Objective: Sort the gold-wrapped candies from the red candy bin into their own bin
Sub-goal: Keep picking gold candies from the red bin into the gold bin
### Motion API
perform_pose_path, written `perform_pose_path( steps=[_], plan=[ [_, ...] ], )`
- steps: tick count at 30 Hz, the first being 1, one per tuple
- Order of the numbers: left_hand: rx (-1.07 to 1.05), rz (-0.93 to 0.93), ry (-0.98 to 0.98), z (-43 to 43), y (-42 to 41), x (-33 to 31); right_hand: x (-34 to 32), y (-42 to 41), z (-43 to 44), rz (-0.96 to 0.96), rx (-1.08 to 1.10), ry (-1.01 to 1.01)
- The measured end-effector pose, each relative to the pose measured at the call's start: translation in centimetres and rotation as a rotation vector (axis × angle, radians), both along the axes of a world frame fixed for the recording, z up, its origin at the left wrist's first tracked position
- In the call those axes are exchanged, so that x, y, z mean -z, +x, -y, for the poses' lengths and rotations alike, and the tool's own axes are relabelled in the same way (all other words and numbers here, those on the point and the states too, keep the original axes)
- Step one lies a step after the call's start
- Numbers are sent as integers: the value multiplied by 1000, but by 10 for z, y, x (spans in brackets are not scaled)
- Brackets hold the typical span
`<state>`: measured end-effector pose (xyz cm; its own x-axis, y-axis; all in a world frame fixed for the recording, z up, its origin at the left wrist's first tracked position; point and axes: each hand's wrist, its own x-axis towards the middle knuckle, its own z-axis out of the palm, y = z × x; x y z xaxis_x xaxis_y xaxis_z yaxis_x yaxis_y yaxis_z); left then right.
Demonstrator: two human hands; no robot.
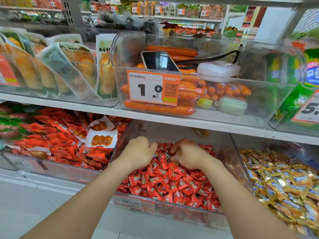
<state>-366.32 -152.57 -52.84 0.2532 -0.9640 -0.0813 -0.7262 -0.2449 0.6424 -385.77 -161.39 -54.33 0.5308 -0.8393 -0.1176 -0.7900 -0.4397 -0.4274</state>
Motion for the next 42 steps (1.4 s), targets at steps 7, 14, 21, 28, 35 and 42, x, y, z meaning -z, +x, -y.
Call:
perform_pose_path(
  steps=[7,14,21,28,35,42],
  plan=[
    [102,359,73,1,-3,0,-6,-8,5,120,68,-57],
    [137,371,209,9,-4,6,4,10,5,-2,5,-64],
    [62,281,81,8,-6,5,12,31,7,-223,75,-150],
    [-6,311,6,8,-11,3,16,36,14,-234,72,-70],
    [28,448,13,7,-14,7,18,30,15,-212,159,-155],
    [98,305,-31,17,-14,-1,-9,0,0,44,228,-146]
  ],
)
